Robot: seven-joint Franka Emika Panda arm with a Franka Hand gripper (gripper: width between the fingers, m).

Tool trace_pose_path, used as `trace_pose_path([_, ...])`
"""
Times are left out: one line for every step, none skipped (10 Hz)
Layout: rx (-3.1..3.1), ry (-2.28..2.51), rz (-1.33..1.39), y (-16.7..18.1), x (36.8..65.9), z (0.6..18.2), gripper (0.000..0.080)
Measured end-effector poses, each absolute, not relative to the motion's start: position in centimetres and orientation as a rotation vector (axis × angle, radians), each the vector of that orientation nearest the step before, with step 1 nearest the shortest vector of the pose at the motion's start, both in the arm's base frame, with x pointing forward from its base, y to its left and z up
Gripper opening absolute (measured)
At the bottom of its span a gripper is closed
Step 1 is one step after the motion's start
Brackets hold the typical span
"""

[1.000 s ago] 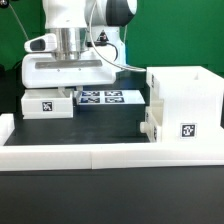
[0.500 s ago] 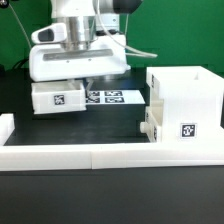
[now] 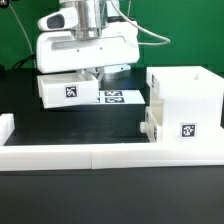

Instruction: Assemble drawer

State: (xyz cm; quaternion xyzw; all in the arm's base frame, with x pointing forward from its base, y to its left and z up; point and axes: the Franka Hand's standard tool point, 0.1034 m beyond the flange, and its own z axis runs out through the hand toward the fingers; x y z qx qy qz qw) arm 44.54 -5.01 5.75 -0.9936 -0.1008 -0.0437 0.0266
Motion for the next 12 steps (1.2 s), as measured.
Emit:
trace_pose_path([-3.065, -0.372, -0.136, -5.0, 44.5, 5.7, 0.0042])
trace_pose_path([-3.049, -0.509, -0.139, -5.1, 44.5, 5.7, 0.0042])
trace_pose_path([-3.029, -0.642, -0.143, -5.2, 44.5, 5.6, 0.0042])
trace_pose_path([-3.001, -0.783, -0.147, -5.4, 44.5, 5.3, 0.0042])
trace_pose_path([-2.955, -0.954, -0.130, -5.1, 45.0, 5.5, 0.0042])
trace_pose_path([-2.912, -1.098, -0.126, -4.9, 46.1, 5.9, 0.0042])
trace_pose_path([-2.895, -1.154, -0.131, -4.8, 47.0, 6.2, 0.0042])
trace_pose_path([-2.836, -1.312, -0.116, -4.7, 47.8, 6.4, 0.0042])
trace_pose_path([-2.782, -1.438, -0.105, -4.7, 48.7, 6.8, 0.0042])
trace_pose_path([-2.747, -1.502, -0.091, -4.8, 49.2, 7.0, 0.0042])
trace_pose_path([-2.707, -1.578, -0.091, -4.9, 49.3, 7.1, 0.0042])
trace_pose_path([-2.662, -1.654, -0.089, -4.9, 49.2, 7.0, 0.0042])
